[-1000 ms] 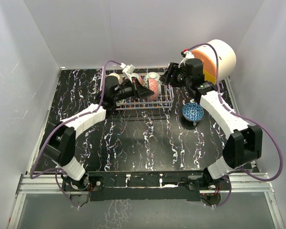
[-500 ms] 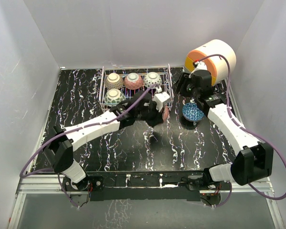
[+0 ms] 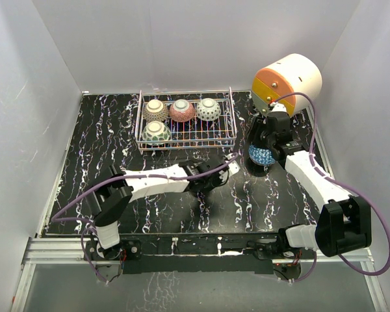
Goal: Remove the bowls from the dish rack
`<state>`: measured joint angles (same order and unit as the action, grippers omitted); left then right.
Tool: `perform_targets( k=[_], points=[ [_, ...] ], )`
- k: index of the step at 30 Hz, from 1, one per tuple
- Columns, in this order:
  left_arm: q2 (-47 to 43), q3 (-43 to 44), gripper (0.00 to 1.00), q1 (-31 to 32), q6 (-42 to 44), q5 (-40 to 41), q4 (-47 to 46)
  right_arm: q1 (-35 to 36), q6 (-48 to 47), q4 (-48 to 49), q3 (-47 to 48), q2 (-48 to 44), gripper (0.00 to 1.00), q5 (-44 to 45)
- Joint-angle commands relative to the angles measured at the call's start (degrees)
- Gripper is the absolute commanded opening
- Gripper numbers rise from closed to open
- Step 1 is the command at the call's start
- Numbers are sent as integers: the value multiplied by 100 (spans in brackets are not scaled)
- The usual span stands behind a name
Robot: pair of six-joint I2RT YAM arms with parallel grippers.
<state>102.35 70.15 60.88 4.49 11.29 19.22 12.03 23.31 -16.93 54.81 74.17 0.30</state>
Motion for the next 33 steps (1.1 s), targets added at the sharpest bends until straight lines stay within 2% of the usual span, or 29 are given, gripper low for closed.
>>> perform_targets(
  k=[1, 6, 9, 17, 21, 23, 26, 30, 33],
  points=[
    [112, 131, 0, 151, 49, 689, 430, -9, -150, 212, -67, -233, 53, 124],
    [386, 468, 0, 295, 142, 993, 916, -9, -156, 221, -136, -226, 53, 50],
    [415, 638, 11, 340, 160, 1132, 1064, -10, -151, 234, -145, -227, 53, 15],
    [59, 770, 31, 345, 182, 1152, 940, -8, -173, 225, -147, -229, 53, -58],
    [-262, 705, 35, 342, 81, 1096, 765, -13, -194, 201, -152, -257, 53, -280],
    [-570, 591, 40, 294, -41, 820, 526, -8, -174, 190, -169, -281, 54, -444],
    [-1167, 366, 48, -29, -343, -14, -75, 34, -111, 192, -234, -291, 56, -622],
    [-2046, -172, 49, -724, -900, -1079, -966, 280, -60, 127, -262, -242, 59, -634],
    [-2701, -573, 50, -1312, -1394, -1507, -1426, 488, -1, 135, -311, -191, 60, -637]
  ],
)
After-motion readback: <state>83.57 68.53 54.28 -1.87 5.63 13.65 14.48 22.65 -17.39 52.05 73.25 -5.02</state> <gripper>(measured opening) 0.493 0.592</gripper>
